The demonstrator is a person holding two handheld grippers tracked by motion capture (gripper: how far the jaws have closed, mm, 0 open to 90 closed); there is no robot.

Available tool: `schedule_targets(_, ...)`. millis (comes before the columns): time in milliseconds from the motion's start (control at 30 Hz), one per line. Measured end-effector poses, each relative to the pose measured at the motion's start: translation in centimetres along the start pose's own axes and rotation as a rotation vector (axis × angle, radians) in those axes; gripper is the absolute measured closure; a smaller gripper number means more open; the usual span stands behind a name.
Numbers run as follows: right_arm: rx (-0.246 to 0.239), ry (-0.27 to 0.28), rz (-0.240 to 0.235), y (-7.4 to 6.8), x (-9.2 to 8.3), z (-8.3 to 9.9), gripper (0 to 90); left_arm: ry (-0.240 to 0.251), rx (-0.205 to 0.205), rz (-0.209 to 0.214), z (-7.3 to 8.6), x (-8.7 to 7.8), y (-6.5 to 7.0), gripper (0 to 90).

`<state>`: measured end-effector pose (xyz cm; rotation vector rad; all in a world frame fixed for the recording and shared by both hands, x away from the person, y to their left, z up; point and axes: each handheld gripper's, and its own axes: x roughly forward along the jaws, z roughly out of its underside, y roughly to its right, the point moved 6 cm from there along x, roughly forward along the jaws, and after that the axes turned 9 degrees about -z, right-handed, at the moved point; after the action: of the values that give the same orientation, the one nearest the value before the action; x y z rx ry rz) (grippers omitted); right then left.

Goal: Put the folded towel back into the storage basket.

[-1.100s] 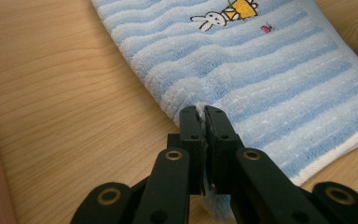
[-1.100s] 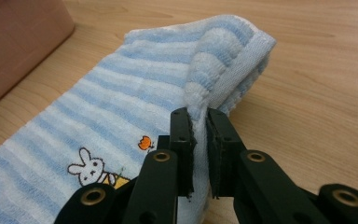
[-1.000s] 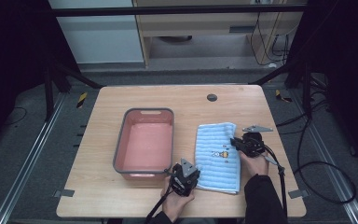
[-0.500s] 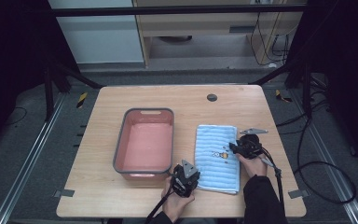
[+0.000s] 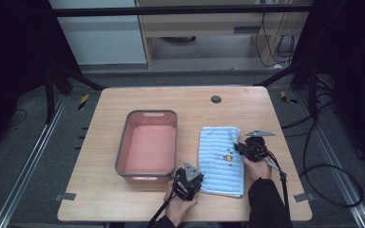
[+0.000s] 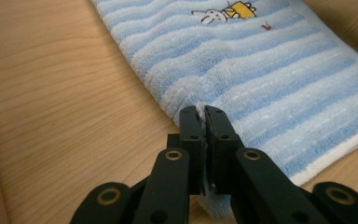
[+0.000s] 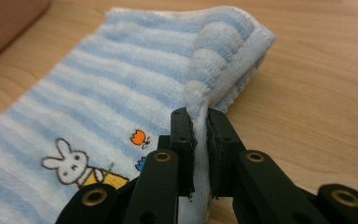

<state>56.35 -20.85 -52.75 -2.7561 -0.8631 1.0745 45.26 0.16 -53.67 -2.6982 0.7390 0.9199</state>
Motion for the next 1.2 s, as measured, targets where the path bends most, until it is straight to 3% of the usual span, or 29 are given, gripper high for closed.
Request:
schedule_targets(100, -0.001, 0.04, -0.016, -0.4, -0.8, -0.7, 82.5, 0.017, 0.002, 0.001, -0.5, -0.5, -0.1, 86.1)
schedule_targets(333, -0.056, 0.108, -0.026, -1.6, -2.6, -2.5, 82.5, 0.066, 0.014, 0.006, -1.9, -2.2, -0.3, 86.1)
schedule_targets(800, -0.084, 0.168, -0.043, -3.1, -5.3, -4.7, 82.6, 0.129, 0.073, 0.015, -4.9, -5.3, -0.2, 86.1)
schedule_targets(1000, -0.106, 0.173, -0.027, -4.1, -6.3, -5.6, 82.7, 0.142, 0.071, 0.034, -5.8, -6.4, -0.6, 86.1)
schedule_targets(1200, -0.121, 0.215, -0.042, -5.5, -7.2, -7.1, 82.6, 0.154, 0.066, 0.037, -6.6, -7.6, -1.2, 86.1)
